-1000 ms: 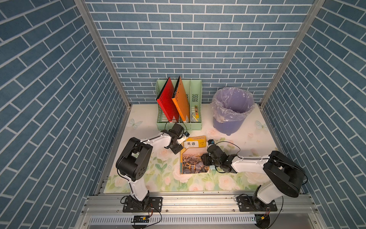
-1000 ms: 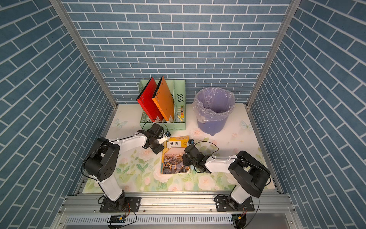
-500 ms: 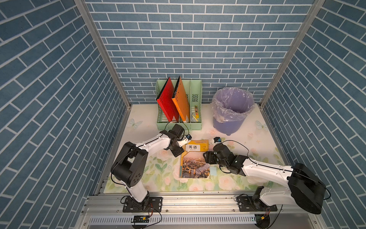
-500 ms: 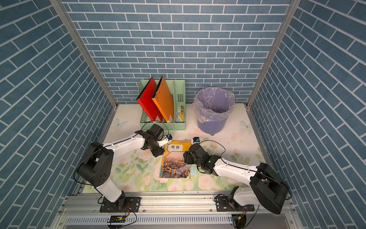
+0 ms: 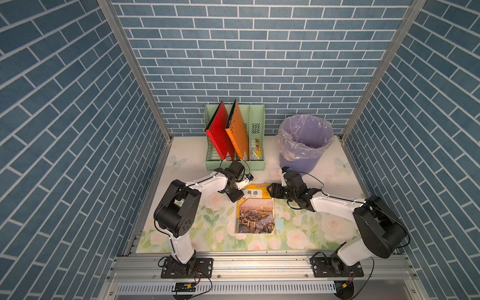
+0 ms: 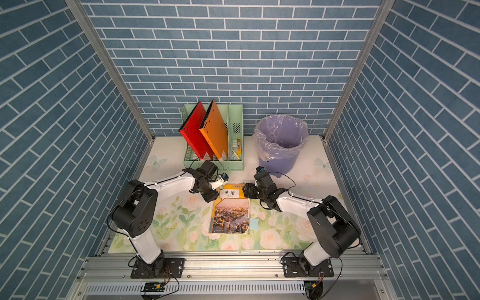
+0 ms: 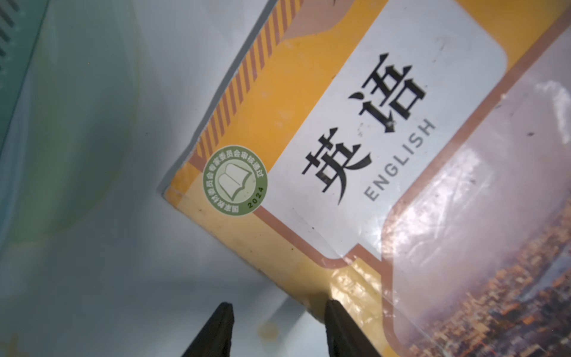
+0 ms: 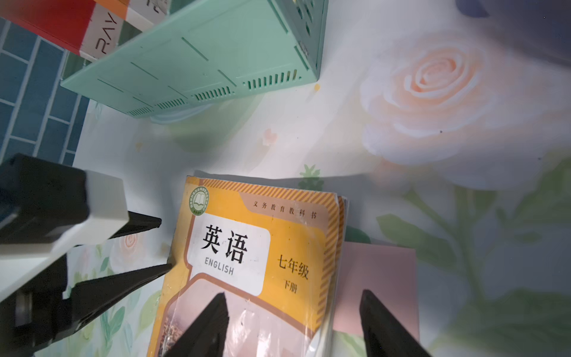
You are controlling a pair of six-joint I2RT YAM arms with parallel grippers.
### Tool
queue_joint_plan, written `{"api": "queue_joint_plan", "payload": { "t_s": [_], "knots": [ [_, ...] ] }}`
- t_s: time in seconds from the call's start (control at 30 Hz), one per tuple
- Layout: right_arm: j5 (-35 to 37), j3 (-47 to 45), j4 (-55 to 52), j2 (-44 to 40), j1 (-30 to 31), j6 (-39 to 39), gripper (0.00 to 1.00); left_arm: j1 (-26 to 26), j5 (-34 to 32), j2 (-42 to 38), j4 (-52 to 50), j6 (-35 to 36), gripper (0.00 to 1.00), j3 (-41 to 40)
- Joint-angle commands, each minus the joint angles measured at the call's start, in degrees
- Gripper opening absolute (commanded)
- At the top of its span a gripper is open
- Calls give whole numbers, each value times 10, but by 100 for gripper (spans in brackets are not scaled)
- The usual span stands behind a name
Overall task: Peel off the used sticky note
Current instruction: Open the book at the center of the board.
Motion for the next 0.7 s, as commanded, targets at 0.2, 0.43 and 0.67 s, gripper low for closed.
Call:
{"api": "queue_joint_plan", "payload": {
  "t_s": [0.2, 0.43, 0.67],
  "knots": [
    [-50, 10, 70, 59, -12, 7, 67, -6, -24, 20, 19, 2, 51, -20],
    [-66, 16, 89, 86, -12, 18, 67, -6, -25, 12, 18, 8, 51, -29],
    [-80, 9, 110, 90, -11, 41, 64, -6, -35, 7, 25, 11, 51, -31]
  ]
}}
